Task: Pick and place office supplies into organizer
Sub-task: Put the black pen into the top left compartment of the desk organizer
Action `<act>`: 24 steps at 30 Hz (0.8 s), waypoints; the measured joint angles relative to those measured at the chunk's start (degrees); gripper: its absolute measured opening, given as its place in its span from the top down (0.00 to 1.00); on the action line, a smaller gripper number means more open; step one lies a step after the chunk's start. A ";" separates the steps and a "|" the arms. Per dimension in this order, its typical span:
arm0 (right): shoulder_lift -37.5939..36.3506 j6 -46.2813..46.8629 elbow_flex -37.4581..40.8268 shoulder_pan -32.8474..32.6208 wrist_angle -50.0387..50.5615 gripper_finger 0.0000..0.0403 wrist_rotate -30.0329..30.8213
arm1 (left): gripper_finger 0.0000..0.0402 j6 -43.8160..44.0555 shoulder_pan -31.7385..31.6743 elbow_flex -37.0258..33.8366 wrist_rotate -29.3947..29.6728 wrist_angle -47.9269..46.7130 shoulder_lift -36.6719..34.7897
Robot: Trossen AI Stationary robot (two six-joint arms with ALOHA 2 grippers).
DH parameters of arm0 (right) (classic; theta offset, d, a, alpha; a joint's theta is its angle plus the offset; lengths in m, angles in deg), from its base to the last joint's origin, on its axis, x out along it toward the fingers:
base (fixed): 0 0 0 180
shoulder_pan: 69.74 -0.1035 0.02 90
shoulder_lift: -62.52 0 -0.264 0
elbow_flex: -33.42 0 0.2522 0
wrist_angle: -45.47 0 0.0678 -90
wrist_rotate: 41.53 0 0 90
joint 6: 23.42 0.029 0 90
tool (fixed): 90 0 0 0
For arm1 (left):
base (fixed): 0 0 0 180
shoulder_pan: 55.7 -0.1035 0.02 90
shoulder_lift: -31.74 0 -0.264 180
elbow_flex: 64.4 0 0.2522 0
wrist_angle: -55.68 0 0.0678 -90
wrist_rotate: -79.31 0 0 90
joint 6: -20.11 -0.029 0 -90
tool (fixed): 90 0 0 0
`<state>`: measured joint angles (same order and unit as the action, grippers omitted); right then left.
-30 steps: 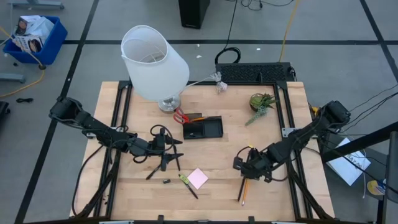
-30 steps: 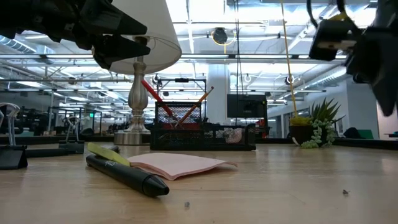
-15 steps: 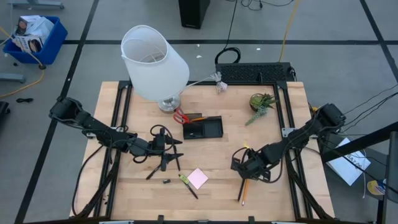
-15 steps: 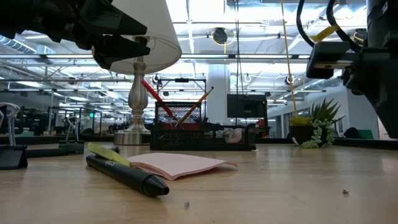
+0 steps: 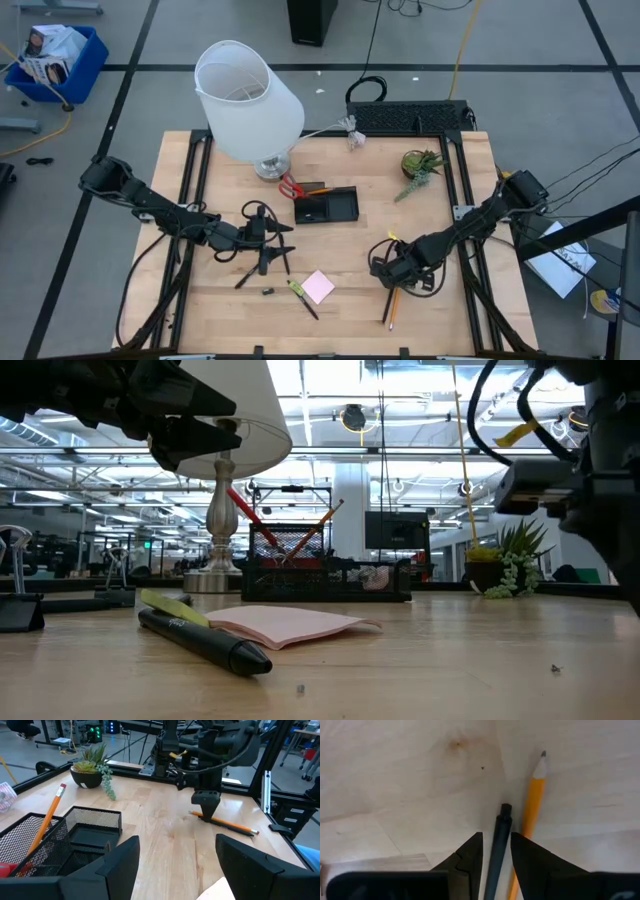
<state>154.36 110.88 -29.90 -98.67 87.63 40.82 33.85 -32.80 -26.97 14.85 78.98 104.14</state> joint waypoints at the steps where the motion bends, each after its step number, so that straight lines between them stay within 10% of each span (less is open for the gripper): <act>1: 0.28 -0.08 0.00 0.16 -0.11 0.76 0.00 | 0.34 0.00 0.01 0.00 0.01 0.00 0.00; 24: 1.76 1.05 -0.04 1.87 0.27 0.77 -0.58 | 0.35 0.00 0.02 0.00 0.00 0.00 0.00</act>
<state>156.12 111.93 -29.95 -96.79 87.90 40.24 33.85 -32.78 -26.97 14.85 78.98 104.14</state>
